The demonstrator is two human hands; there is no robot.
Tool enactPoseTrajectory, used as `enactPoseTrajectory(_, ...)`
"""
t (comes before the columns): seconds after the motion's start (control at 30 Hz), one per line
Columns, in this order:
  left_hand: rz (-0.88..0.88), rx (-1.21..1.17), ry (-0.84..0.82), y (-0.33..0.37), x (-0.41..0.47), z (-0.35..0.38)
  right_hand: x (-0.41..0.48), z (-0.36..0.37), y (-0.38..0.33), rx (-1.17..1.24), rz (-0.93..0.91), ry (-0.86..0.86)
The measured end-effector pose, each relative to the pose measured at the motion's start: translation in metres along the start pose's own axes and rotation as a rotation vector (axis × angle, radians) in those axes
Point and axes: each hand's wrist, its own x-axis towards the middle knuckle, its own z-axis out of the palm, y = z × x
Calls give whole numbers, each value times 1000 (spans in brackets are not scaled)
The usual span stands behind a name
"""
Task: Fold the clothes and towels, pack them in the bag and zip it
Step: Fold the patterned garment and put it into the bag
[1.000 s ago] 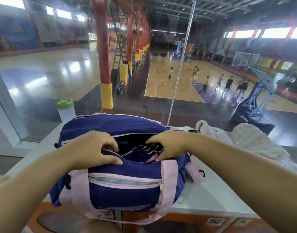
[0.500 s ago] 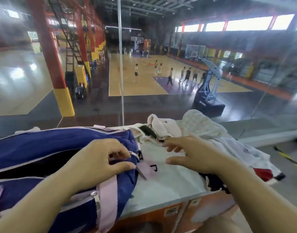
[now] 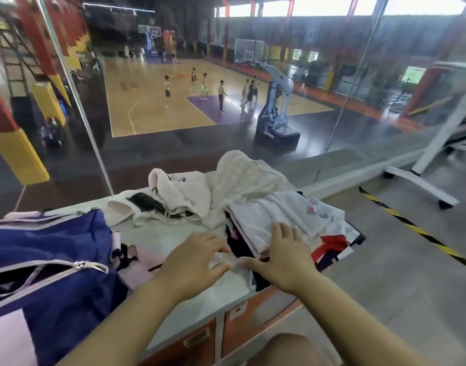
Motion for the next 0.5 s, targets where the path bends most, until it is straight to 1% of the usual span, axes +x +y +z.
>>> enactPoseTrajectory(0.07, 31, 39, 26, -3, 12, 7, 7, 15, -6, -51, 26, -78)
enactPoseTrajectory(0.13, 55, 78, 31, -6, 23, 12, 13, 26, -9, -123, 40, -101)
enactPoseTrajectory(0.2, 90, 111, 37, -9, 32, 14, 18, 32, -6, -194, 22, -76)
enactPoseTrajectory(0.3, 175, 196, 43, -13, 45, 17, 22, 32, 7, -265, -54, 15)
enactPoseTrajectory(0.4, 314, 324, 36, -15, 59, 26, 23, 29, 28, -212, -173, 71)
enactPoseTrajectory(0.5, 424, 425, -53, -12, 72, 42, 19, 20, 51, -159, -263, 96)
